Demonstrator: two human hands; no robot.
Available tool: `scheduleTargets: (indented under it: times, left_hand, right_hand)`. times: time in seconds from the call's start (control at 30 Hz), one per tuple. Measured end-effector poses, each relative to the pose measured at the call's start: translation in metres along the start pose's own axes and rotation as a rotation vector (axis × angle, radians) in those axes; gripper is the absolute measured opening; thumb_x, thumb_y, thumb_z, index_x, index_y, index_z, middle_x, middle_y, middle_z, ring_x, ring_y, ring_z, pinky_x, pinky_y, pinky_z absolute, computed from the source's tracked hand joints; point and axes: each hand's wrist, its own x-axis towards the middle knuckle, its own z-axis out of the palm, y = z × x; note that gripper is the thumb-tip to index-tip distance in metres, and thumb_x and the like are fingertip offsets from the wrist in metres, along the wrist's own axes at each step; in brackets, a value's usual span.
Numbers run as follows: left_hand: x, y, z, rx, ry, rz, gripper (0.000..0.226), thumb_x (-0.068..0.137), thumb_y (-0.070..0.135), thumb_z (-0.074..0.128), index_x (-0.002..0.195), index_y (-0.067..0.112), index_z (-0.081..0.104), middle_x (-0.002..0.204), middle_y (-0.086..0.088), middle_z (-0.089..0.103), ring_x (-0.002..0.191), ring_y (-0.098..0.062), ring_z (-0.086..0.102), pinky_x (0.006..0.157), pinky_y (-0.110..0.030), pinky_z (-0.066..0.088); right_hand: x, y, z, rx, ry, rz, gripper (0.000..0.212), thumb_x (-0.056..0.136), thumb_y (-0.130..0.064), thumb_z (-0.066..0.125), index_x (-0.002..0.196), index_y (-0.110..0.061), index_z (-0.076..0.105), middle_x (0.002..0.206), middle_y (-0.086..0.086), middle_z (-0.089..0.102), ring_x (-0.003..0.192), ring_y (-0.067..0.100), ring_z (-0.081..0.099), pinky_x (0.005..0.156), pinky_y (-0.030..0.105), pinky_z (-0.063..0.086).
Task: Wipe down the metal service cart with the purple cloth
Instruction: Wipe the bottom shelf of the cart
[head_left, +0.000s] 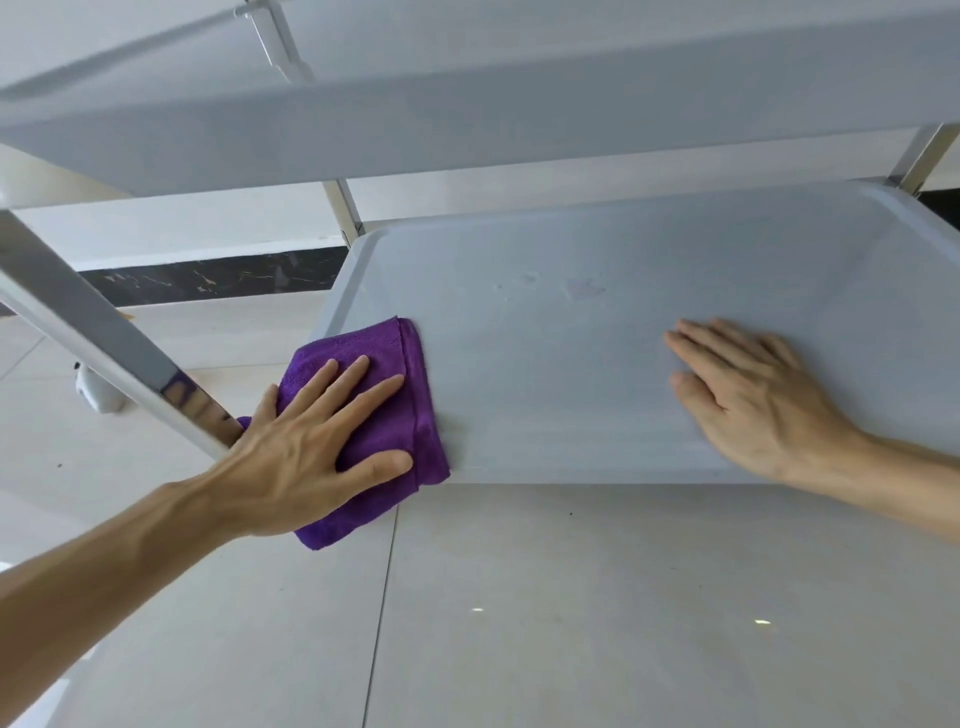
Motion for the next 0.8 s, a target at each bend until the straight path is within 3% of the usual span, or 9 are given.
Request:
scheduleTargets:
  times: [0.13,0.27,0.37,0.47,0.53,0.6,0.7,0.8]
  left_hand:
    - [0.042,0.008,-0.003,-0.122,-0.04,-0.213,0.09,0.064,0.096,0.0,0.147,0.06,0.0,0.164,0.018,-0.006,0.152,-0.014,-0.007,0.117,-0.062,0.002]
    - [0.097,0.044,-0.013,-0.143,-0.068,-0.335,0.082,0.079,0.088,0.012,0.152,0.05,0.007,0.166,0.01,-0.003,0.152,-0.026,-0.007,0.111,-0.072,-0.006]
    - [0.11,0.104,-0.009,-0.127,-0.075,-0.123,0.087,0.077,0.088,0.008,0.154,0.046,0.005,0.166,0.007,-0.005,0.152,-0.029,-0.01,0.11,-0.073,-0.009]
    - [0.096,0.16,0.0,-0.112,-0.076,0.127,0.091,0.072,0.089,0.002,0.153,0.047,0.003,0.166,0.007,-0.007,0.151,-0.028,-0.013,0.11,-0.071,-0.013]
    - [0.084,0.167,0.005,-0.1,-0.061,0.232,0.089,0.073,0.09,0.0,0.152,0.05,0.001,0.165,0.009,-0.009,0.151,-0.024,-0.015,0.112,-0.069,-0.014]
    - [0.075,0.151,0.007,-0.092,-0.027,0.309,0.085,0.073,0.093,-0.001,0.15,0.055,-0.001,0.164,0.016,-0.009,0.151,-0.016,-0.016,0.115,-0.064,-0.014]
    - [0.08,0.111,0.004,-0.12,-0.02,0.31,0.076,0.073,0.093,0.0,0.144,0.065,-0.003,0.161,0.027,-0.009,0.149,-0.005,-0.016,0.118,-0.056,-0.014]
    - [0.114,0.076,-0.004,-0.104,-0.059,0.111,0.08,0.069,0.094,-0.004,0.143,0.066,-0.004,0.161,0.025,-0.01,0.151,-0.009,-0.013,0.118,-0.06,-0.009]
  right_hand:
    - [0.0,-0.002,-0.001,-0.027,-0.034,0.004,0.086,0.083,-0.055,0.008,0.147,-0.011,0.045,0.157,0.005,0.037,0.146,0.029,0.034,0.115,0.052,0.026]
    - [0.001,-0.006,-0.002,-0.067,-0.058,0.018,0.087,0.083,-0.054,0.004,0.149,-0.011,0.043,0.159,0.003,0.034,0.147,0.028,0.031,0.115,0.05,0.024]
    - [0.002,-0.007,-0.003,-0.063,-0.059,0.021,0.088,0.083,-0.054,0.002,0.15,-0.013,0.039,0.16,0.002,0.032,0.149,0.025,0.028,0.117,0.049,0.021]
    - [-0.001,-0.005,-0.002,-0.057,-0.071,0.028,0.067,0.098,-0.047,0.016,0.153,-0.014,0.035,0.162,0.0,0.028,0.15,0.024,0.024,0.118,0.049,0.019]
    - [-0.003,-0.002,-0.003,-0.038,-0.078,0.032,0.058,0.103,-0.041,0.024,0.153,-0.015,0.033,0.163,-0.001,0.026,0.151,0.024,0.021,0.119,0.05,0.016]
    - [-0.006,-0.001,-0.003,-0.034,-0.079,0.026,0.064,0.096,-0.043,0.022,0.153,-0.015,0.035,0.162,-0.002,0.028,0.15,0.024,0.023,0.119,0.05,0.017]
    - [-0.009,-0.001,-0.003,-0.016,-0.026,0.006,0.064,0.094,-0.042,0.027,0.147,-0.011,0.046,0.157,0.004,0.038,0.146,0.03,0.034,0.116,0.053,0.024]
    - [-0.01,-0.004,-0.003,-0.01,0.0,-0.007,0.069,0.093,-0.044,0.021,0.141,-0.007,0.053,0.152,0.007,0.046,0.141,0.034,0.041,0.112,0.055,0.031]
